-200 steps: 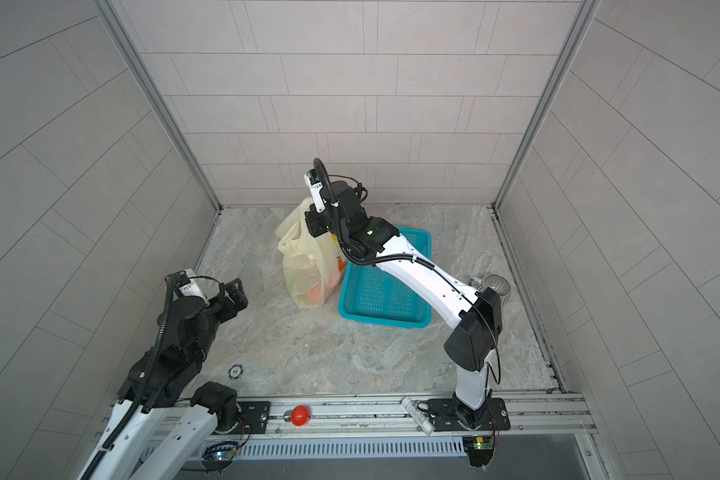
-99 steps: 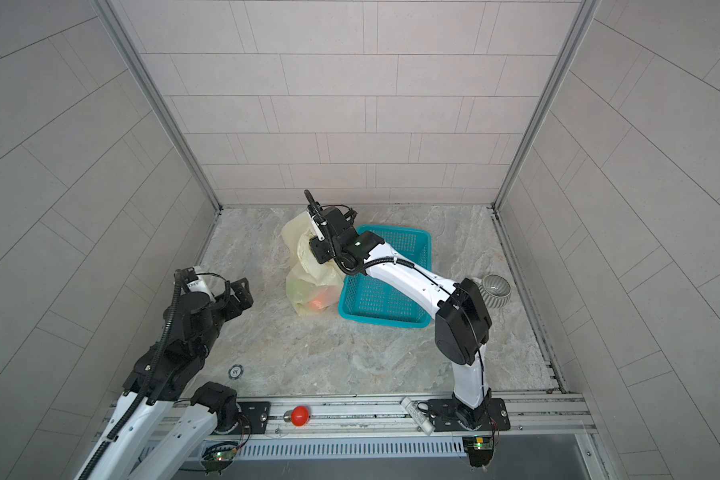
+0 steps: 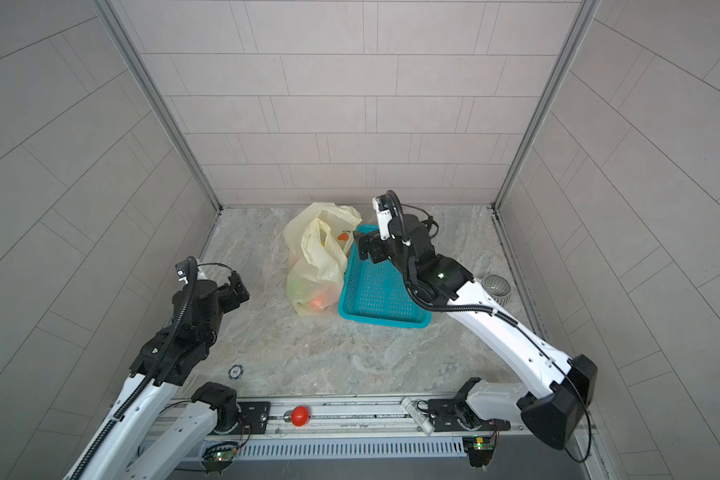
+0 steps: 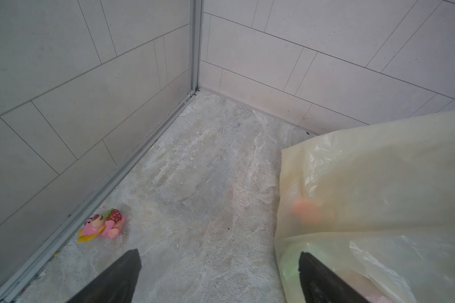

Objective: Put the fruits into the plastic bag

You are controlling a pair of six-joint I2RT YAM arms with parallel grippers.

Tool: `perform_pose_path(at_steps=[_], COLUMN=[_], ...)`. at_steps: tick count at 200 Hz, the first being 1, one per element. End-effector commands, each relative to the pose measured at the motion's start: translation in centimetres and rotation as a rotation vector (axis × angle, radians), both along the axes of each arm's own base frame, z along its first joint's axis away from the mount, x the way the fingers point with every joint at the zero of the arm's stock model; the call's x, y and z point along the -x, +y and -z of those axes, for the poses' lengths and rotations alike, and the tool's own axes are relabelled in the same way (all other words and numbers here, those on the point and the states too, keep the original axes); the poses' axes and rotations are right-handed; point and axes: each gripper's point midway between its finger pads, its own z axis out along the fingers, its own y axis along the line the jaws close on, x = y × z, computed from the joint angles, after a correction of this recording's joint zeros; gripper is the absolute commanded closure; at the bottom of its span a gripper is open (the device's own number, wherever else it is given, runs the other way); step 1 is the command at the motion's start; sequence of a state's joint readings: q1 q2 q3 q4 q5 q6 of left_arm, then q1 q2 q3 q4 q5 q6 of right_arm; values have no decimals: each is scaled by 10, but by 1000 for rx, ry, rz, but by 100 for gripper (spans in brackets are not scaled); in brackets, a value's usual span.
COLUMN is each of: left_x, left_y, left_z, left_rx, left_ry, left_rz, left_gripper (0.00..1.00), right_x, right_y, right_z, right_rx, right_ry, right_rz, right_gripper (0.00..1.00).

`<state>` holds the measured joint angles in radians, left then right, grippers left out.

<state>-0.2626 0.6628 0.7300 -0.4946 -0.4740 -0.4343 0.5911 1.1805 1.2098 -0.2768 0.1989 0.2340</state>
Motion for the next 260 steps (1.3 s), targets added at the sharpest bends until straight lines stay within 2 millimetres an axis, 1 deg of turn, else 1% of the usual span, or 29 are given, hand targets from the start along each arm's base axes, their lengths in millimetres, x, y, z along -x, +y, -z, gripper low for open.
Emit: perform_pose_path(at_steps=[1, 7, 9, 20, 27, 33, 36, 51, 64, 77, 90, 96, 117, 124, 133, 142, 155, 165, 172, 180, 190, 198, 204, 210, 217, 232, 236, 250, 260], left_x=[-16, -22, -26, -40, -46, -51, -53, -64, -73, -81, -88, -93, -110, -112, -112, -113, -117, -122, -123, -124, -126, -130, -130, -128, -127, -134, -136, -138, -138], left_y=[16, 18, 18, 20, 22, 26, 28, 37, 45, 55, 64, 63, 50, 48, 47, 47, 40, 36, 32, 29, 24, 25, 25, 23, 20, 9, 7, 8, 9], left_z=[-20, -18, -13, -3, 4, 11, 14, 32, 43, 56, 73, 83, 121, 129, 138, 136, 133, 129, 133, 140, 151, 150, 151, 153, 152, 155, 155, 157, 159], left_rx=[-123, -146, -156, -178, -178, -180, -180, -208, -266, -293, -265, -244, -235, -250, -249, -250, -255, -262, -258, -252, -251, -276, -267, -256, -251, -252, -255, -236, -228], left_ry=[-21, -12, 6, 37, 52, 64, 65, 79, 87, 107, 119, 124, 147, 150, 143, 139, 127, 82, 58, 39, 9, -38, -20, 0, 6, -4, -10, 2, 10], left_rz=[-60, -67, -69, -83, -99, -123, -139, -179, -195, -229, -264, -252, -152, -129, -121, -121, -68, -38, -9, 7, 34, 33, 32, 42, 61, 136, 150, 159, 160], left_gripper=[0, 0, 0, 0, 0, 0, 0, 0, 0, 0, 0, 0, 0, 0, 0, 0, 0, 0, 0, 0, 0, 0, 0, 0, 0, 0, 0, 0, 0], right_x=[-4, -2, -1, 5, 9, 12, 15, 23, 28, 24, 17, 14, 5, 2, -5, -8, -12, -16, -18, -19, -19, -16, -16, -19, -25, -35, -37, -42, -40], right_y=[-89, -110, -117, -150, -164, -171, -174, -184, -192, -191, -189, -189, -192, -193, -184, -181, -178, -176, -175, -179, -194, -206, -212, -215, -213, -196, -192, -194, -195], right_z=[36, 47, 51, 73, 87, 94, 107, 131, 152, 171, 181, 188, 213, 209, 210, 211, 214, 217, 222, 230, 231, 240, 246, 246, 245, 254, 255, 255, 256], right_rx=[28, 43, 50, 83, 103, 115, 141, 179, 211, 283, 343, 360, 409, 420, 451, 463, 463, 457, 448, 417, 334, 259, 233, 195, 180, 189, 196, 203, 206], right_ry=[14, 8, 5, -35, -69, -116, -117, -185, -156, -96, -86, -78, -54, -84, -93, -93, -95, -96, -89, -86, -119, -102, -88, -103, -104, -15, -3, -12, -4], right_rz=[344, 413, 437, 571, 626, 653, 656, 694, 741, 720, 712, 713, 733, 768, 711, 682, 632, 585, 544, 527, 566, 590, 582, 572, 536, 414, 392, 397, 404], right_gripper=[1, 1, 1, 1, 1, 1, 1, 1, 1, 1, 1, 1, 1, 0, 1, 1, 0, 0, 0, 1, 1, 1, 3, 3, 3, 4, 1, 1, 1])
